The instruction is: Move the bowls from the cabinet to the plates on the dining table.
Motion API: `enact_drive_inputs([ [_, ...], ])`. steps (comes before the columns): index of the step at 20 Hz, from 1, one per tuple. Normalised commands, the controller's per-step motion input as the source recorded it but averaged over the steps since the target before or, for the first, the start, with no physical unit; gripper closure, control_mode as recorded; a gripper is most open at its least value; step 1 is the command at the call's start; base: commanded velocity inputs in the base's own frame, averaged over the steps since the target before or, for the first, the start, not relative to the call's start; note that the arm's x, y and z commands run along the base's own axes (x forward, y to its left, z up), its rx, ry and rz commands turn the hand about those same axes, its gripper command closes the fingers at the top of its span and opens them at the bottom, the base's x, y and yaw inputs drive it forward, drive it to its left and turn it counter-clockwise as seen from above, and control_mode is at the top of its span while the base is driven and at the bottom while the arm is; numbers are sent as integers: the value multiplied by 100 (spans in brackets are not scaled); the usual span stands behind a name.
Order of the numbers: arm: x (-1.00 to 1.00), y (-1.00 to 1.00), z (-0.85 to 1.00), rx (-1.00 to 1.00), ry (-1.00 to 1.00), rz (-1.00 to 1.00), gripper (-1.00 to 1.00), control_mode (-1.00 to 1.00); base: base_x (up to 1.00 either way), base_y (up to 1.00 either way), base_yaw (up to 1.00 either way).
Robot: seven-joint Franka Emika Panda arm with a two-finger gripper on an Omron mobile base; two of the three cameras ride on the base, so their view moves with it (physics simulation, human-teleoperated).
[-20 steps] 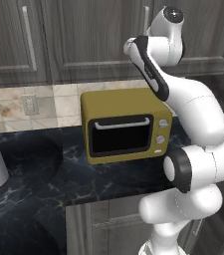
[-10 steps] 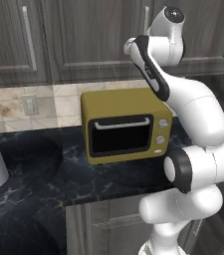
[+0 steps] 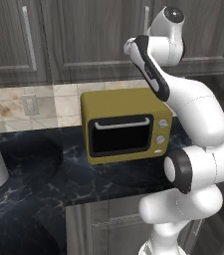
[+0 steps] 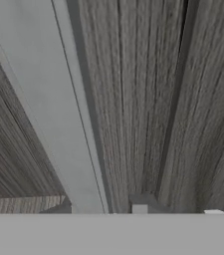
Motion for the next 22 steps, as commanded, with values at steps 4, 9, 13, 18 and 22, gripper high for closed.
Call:
enact_drive_inputs([
  [4,0,0,0,0,0,0,100,-100,0,0,0],
  [9,-1,3,0,0,0,0,100,-100,0,0,0],
  [13,-14,16,0,0,0,0,100,-100,0,0,0],
  [18,-33,37,0,0,0,0,100,-100,0,0,0],
  [22,-44,50,0,0,0,0,100,-100,0,0,0],
])
